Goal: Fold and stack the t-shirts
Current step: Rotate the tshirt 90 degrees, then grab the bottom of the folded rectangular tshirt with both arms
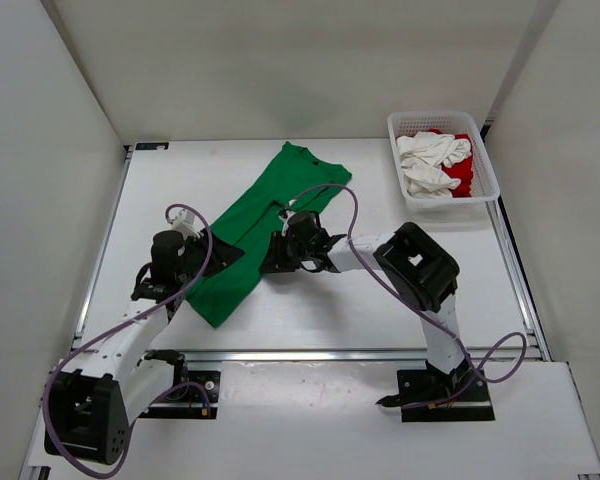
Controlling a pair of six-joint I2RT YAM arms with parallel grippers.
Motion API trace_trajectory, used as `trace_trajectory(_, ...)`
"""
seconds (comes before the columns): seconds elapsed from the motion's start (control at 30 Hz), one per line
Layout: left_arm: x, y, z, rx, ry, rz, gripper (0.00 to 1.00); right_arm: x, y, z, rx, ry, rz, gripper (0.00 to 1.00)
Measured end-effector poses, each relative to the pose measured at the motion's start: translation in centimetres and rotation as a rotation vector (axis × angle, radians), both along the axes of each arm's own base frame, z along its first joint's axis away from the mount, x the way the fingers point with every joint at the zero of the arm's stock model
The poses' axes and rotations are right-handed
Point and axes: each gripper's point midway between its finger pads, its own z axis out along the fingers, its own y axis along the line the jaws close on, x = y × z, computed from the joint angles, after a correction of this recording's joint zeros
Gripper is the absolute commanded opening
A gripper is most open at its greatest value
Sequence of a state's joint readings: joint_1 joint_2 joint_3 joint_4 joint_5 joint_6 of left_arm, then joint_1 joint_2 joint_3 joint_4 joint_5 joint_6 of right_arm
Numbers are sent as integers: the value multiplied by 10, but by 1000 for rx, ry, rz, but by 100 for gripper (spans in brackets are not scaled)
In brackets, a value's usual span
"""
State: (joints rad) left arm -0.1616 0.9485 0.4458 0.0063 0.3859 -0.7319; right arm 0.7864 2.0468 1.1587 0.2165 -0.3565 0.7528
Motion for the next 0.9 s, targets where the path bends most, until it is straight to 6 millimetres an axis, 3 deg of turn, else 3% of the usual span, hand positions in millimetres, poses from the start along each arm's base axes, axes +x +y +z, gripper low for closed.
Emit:
trace_trajectory(0.03, 0, 0, 0, 2, -1, 1, 45, 4, 3, -1, 15, 4, -1, 11)
trace_trajectory(0.1, 1, -1, -1, 4, 0, 2, 45, 7, 2, -5, 26, 26, -14, 4)
trace_trajectory(0.2, 1, -4, -4, 8, 6, -5, 45, 6, -14, -8, 56, 54, -35, 0)
trace_trajectory(0.27, 0, -8, -8, 14, 14, -15, 45, 4, -42, -8, 55, 71, -71, 0)
trace_trajectory(0.4, -9, -29, -19, 36, 41, -78, 46, 8, -128, -8, 13, 98, -216, 2)
trace_trajectory(0.53, -29, -61, -48, 81, 114, -199, 49, 15, -207, 0, -14, 81, -381, 36)
trace_trajectory(0.6, -40, -70, -64, 115, 160, -247, 51, 10, -230, 7, -12, 66, -420, 42)
trace_trajectory(0.67, -48, -69, -76, 145, 188, -260, 52, -1, -241, 14, -19, 43, -434, 43)
trace_trajectory(0.8, -62, -52, -91, 209, 209, -243, 53, -32, -242, 31, -31, -13, -412, 38)
trace_trajectory(0.9, -76, -46, -101, 261, 232, -251, 51, -60, -244, 28, -37, -5, -393, 37)
